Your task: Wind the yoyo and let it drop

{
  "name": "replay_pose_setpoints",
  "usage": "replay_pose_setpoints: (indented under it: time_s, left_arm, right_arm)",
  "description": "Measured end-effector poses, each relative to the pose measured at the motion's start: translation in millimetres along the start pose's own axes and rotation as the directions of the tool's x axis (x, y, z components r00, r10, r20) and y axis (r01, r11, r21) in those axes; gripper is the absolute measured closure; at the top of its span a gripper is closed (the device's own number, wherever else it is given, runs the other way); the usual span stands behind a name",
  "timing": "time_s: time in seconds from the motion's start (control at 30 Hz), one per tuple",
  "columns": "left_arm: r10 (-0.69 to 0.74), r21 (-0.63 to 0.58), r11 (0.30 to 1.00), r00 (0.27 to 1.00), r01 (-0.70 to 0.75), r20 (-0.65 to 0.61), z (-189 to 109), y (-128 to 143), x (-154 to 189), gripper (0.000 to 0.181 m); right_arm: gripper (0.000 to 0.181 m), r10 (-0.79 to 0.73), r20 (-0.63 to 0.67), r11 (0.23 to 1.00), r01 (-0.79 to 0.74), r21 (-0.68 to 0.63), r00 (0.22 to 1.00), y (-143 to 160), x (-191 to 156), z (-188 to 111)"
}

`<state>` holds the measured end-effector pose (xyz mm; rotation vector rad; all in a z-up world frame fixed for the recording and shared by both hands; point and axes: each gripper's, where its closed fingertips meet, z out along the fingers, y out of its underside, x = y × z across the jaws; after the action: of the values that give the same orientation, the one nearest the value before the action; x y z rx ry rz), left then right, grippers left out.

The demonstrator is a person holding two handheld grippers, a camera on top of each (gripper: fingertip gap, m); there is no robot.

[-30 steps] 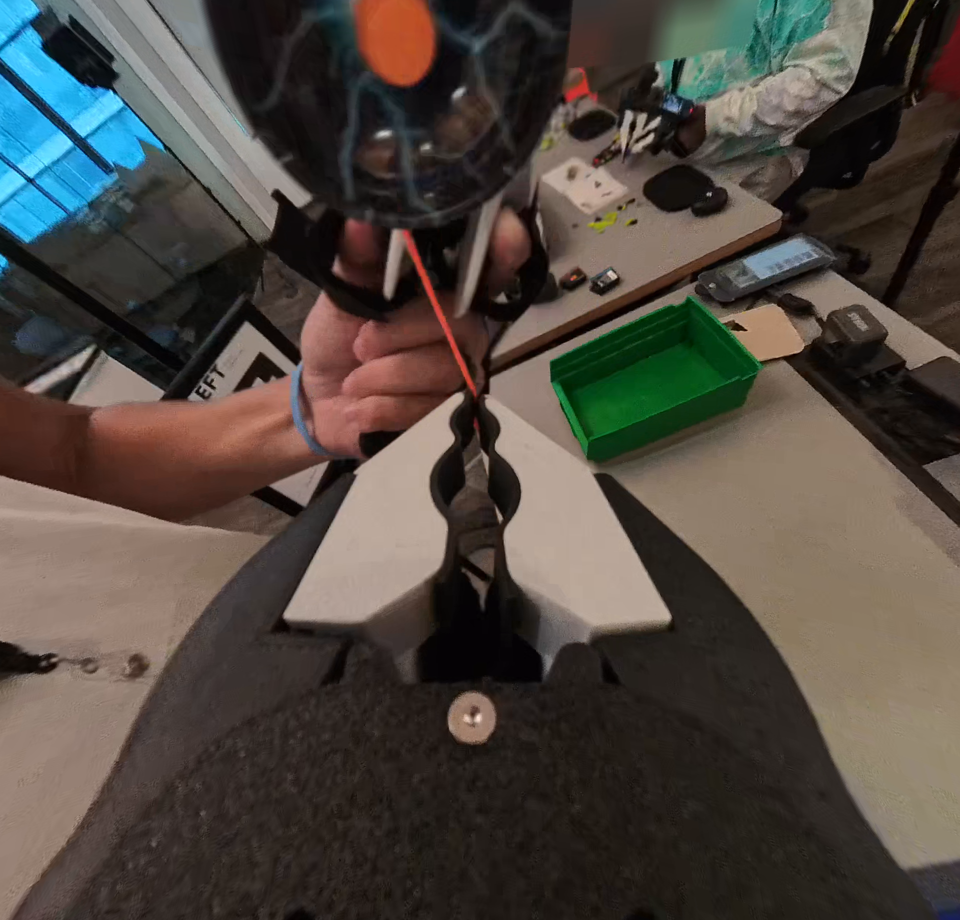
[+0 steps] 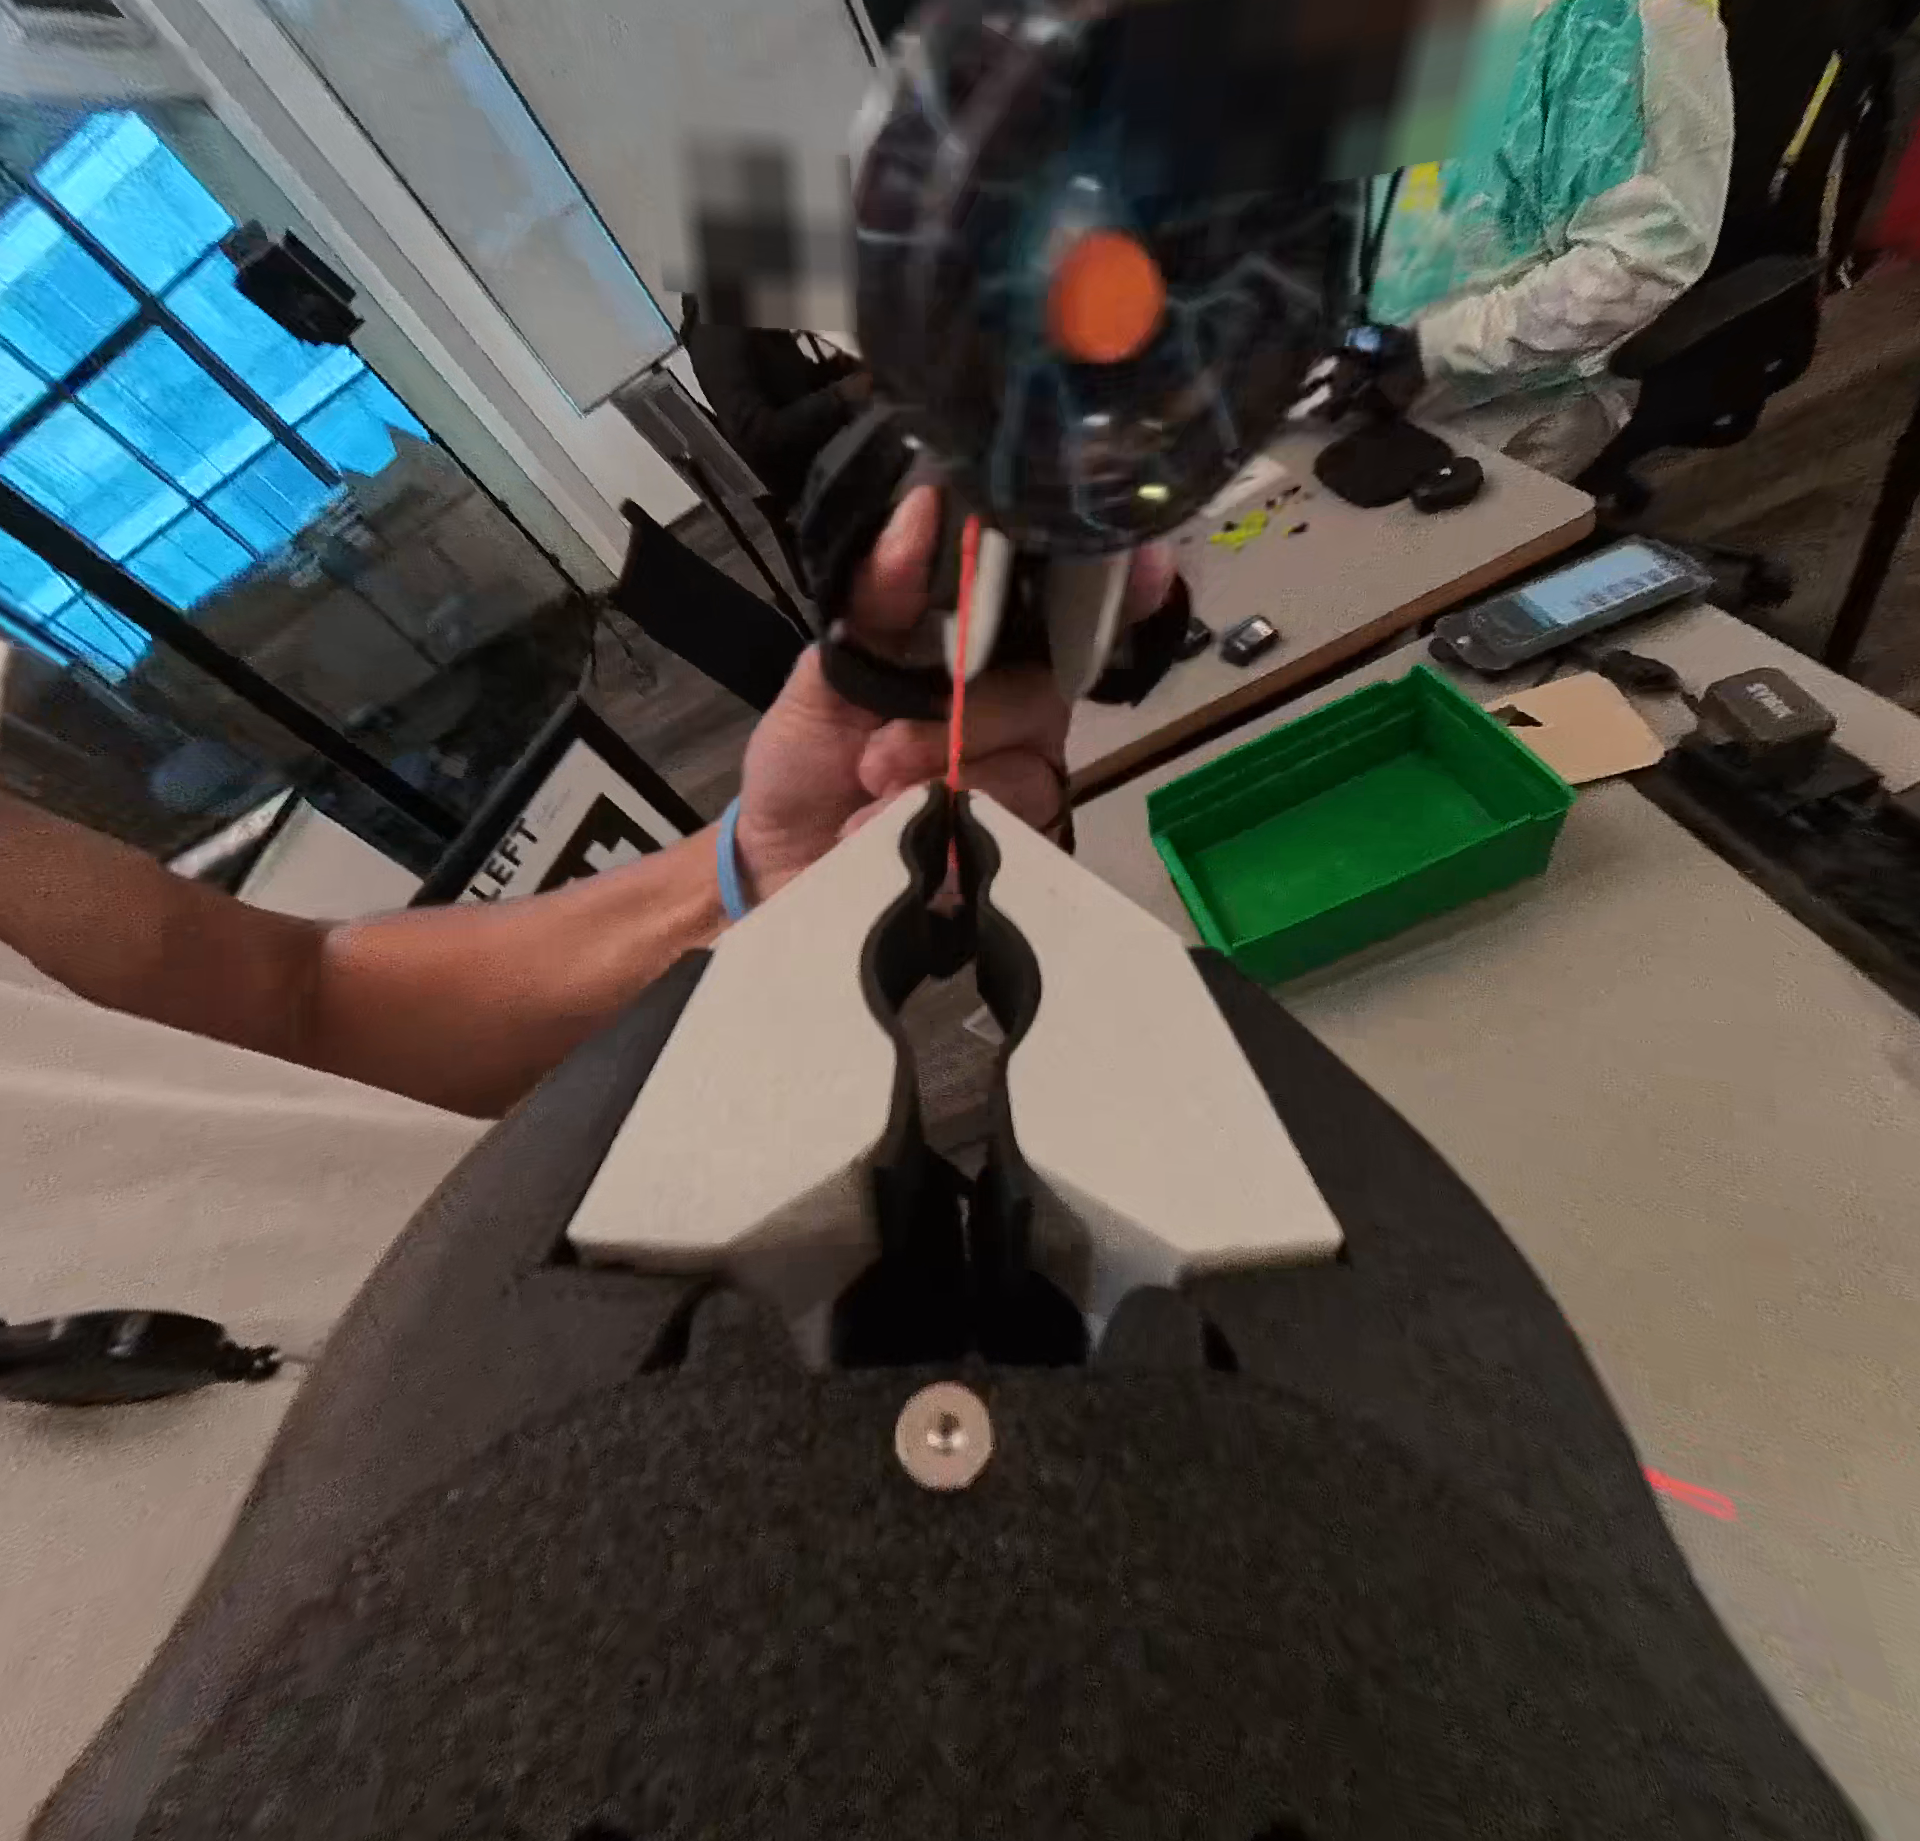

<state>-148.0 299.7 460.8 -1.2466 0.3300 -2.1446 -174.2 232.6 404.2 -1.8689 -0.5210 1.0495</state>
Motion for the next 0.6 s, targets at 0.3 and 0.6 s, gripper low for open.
replay_pose_setpoints:
  time_s: [0.3,0.6]
  left_arm:
    - [-0.197,-0.128,0.974,0.979,0.188,-0.056,-16,64,10,0.181]
    - [0.135,-0.301,0.948,0.987,-0.104,0.083,-31,69,-22,0.181]
  right_arm:
    - [0.181,0.026,0.068,0.993,-0.034,0.113,0.997,-39,37,-28]
    - [0.181,-0.608,-0.264,0.764,0.463,-0.449,0.749,-28,42,-38]
